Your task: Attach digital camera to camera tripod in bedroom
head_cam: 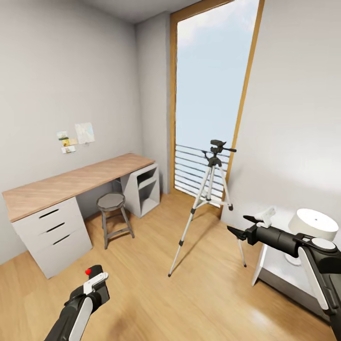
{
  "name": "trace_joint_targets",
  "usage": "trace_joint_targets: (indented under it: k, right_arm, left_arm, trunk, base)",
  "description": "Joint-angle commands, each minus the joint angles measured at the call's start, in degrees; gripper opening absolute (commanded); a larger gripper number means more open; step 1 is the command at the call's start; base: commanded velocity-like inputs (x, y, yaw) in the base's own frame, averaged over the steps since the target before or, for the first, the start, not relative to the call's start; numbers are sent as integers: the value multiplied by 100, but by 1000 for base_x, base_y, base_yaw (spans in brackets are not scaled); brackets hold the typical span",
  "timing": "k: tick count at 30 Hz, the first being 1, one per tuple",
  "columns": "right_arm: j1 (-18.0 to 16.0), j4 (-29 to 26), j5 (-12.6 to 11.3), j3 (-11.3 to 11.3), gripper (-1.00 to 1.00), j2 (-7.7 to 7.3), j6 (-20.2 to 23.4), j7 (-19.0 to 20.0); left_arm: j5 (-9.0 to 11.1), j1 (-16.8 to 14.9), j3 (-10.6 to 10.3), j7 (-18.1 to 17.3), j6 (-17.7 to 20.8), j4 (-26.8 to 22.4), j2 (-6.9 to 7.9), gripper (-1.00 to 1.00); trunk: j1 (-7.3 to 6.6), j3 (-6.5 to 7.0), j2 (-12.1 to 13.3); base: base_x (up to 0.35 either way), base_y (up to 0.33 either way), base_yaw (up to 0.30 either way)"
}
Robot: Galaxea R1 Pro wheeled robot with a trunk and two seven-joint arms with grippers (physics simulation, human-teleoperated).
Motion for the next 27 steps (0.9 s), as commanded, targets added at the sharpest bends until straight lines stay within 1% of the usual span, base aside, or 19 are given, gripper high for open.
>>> trace_joint_targets:
  k: [1,21,24,27]
  right_arm:
    - [-6,-2,-23,-5,100,1,43,16]
    - [-6,-1,13,10,100,39,25,17]
    - [-6,-1,17,16,100,34,25,24]
    - [-6,-1,19,24,100,31,30,30]
  left_arm:
    - [43,-2,12,20,34,-14,-5,-100]
    - [43,51,27,20,39,-75,-5,-100]
    - [43,86,33,20,53,-157,-5,-100]
    - [44,197,37,20,97,-393,-5,-100]
  trunk:
    - [7,-13,-11]
    - [7,-13,-11]
    - [7,-13,-11]
    - [7,-13,-11]
  base:
    - [288,-208,0]
    - [271,-220,0]
    - [259,-231,0]
    - [258,-234,0]
